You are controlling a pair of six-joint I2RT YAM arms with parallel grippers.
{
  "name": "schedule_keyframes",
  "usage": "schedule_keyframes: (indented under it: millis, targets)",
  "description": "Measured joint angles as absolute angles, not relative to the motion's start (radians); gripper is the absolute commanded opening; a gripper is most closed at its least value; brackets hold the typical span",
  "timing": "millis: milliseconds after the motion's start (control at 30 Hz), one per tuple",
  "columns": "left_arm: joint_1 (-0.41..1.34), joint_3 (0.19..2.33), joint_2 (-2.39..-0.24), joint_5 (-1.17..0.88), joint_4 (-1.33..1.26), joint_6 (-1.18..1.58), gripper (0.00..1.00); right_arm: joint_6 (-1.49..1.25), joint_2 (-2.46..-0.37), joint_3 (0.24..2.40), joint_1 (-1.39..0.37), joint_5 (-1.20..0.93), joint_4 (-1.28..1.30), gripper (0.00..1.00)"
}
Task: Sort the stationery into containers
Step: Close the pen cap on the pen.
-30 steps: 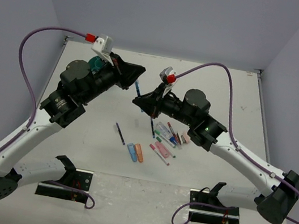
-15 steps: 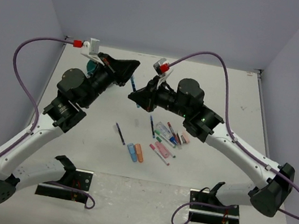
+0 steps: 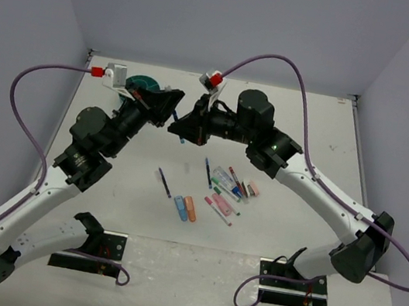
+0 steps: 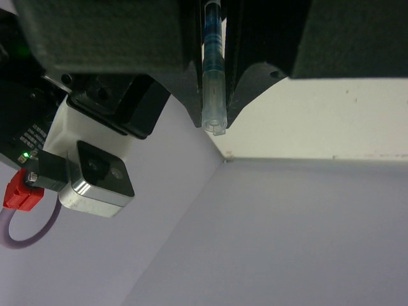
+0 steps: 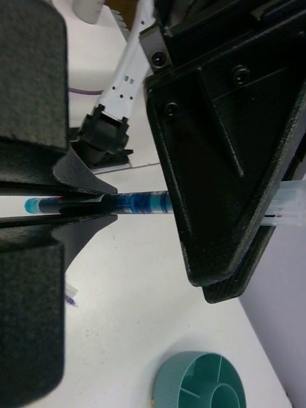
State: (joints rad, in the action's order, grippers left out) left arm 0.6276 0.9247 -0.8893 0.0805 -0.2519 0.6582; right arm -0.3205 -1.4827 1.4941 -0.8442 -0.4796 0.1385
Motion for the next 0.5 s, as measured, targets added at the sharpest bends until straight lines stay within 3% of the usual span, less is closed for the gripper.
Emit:
schedule_keyframes:
  millis: [67,133,167,267,300,333,433,500]
  targets:
    - [0.648,0.983,-0.883,0.074,-0.119,0.618,0.0,-0.318,-1.445,1.396,-0.835,-0.528,0.04,0.0]
    - [0.666,1.037,-0.896,0.051,-0.028,0.58,0.11,-0.315,-1.406,1.324,-0.824,-0.558,-0.038,0.0]
    - [0.674,1.069,-0.906,0.037,0.015,0.564,0.19,-0.313,-1.387,1.291,-0.82,-0.568,-0.074,0.0]
    - [0.689,1.144,-0.934,-0.012,0.098,0.519,0.6,-0.311,-1.331,1.212,-0.811,-0.584,-0.154,0.0]
    - [0.691,1.163,-0.943,-0.027,0.116,0.505,0.64,-0.31,-1.312,1.189,-0.807,-0.587,-0.168,0.0]
    - [0.691,1.181,-0.951,-0.038,0.13,0.488,0.78,-0.308,-1.293,1.172,-0.803,-0.59,-0.172,0.0]
    - [0.689,1.221,-0.975,-0.058,0.148,0.472,0.76,-0.296,-1.263,1.156,-0.795,-0.595,-0.173,0.0]
    - [0.689,1.232,-0.986,-0.074,0.145,0.469,0.68,-0.284,-1.253,1.153,-0.793,-0.594,-0.172,0.0]
